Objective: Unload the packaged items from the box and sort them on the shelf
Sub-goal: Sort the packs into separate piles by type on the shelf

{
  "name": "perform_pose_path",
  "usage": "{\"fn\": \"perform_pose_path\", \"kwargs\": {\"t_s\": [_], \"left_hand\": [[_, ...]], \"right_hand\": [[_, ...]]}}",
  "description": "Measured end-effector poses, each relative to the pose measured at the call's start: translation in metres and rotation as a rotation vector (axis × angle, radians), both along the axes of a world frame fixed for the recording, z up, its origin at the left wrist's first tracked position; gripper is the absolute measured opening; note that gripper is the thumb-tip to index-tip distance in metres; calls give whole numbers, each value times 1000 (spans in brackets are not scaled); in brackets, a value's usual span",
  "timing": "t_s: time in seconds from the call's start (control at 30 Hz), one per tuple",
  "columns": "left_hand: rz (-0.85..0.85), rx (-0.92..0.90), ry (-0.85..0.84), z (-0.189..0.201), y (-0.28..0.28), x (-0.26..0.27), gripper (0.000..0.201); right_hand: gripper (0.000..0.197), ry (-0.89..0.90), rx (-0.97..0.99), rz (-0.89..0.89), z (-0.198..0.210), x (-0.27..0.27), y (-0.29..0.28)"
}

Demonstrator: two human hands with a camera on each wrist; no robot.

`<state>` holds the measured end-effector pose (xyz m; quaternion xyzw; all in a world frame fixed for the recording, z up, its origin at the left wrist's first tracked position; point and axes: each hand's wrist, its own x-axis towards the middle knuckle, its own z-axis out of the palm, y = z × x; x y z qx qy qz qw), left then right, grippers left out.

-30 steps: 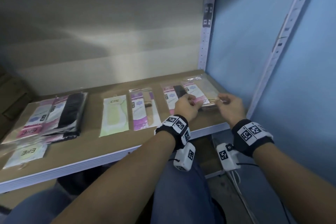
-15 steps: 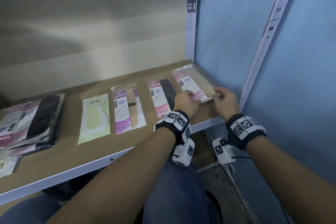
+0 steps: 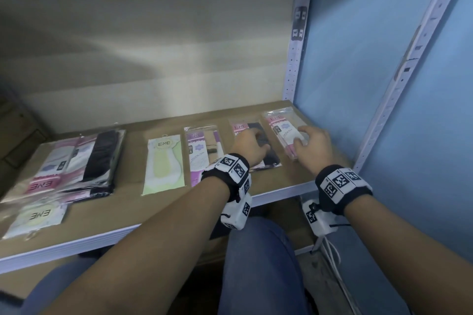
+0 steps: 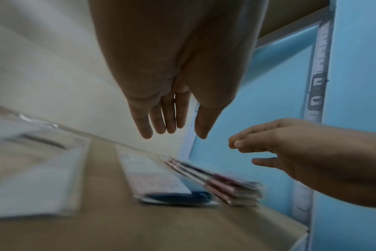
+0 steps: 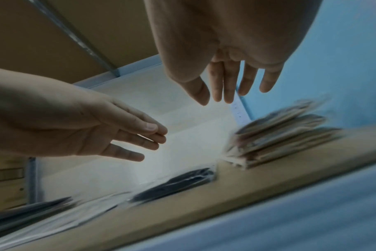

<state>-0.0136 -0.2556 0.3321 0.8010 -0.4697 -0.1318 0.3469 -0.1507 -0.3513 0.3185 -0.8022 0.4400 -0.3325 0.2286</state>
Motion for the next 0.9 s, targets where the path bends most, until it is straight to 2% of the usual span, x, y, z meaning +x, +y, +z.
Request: {"fn": "perform_pose_path", "kwargs": {"t_s": [0.27,0.47,0.6,0.67,0.8,0.9], "left_hand": [[96,59,-107,19,86,73,49],[229,187,-177,31,171,136,44],[356,211,-195,41,231,173,33],[410,244,-224,41,263,190,33],[541,327,-209,28,321,219,44],[623,354,-192,17,352,231,42]], "right_hand": [[36,188,-56,245,16,70,57],[36,160,-82,384,29,131,113],[37,195,-97,487,30,171,154],[37,195,-66,534,29,188,173],[39,199,-8,600,23,221,206],[40,242,3,634,18,242,226]]}}
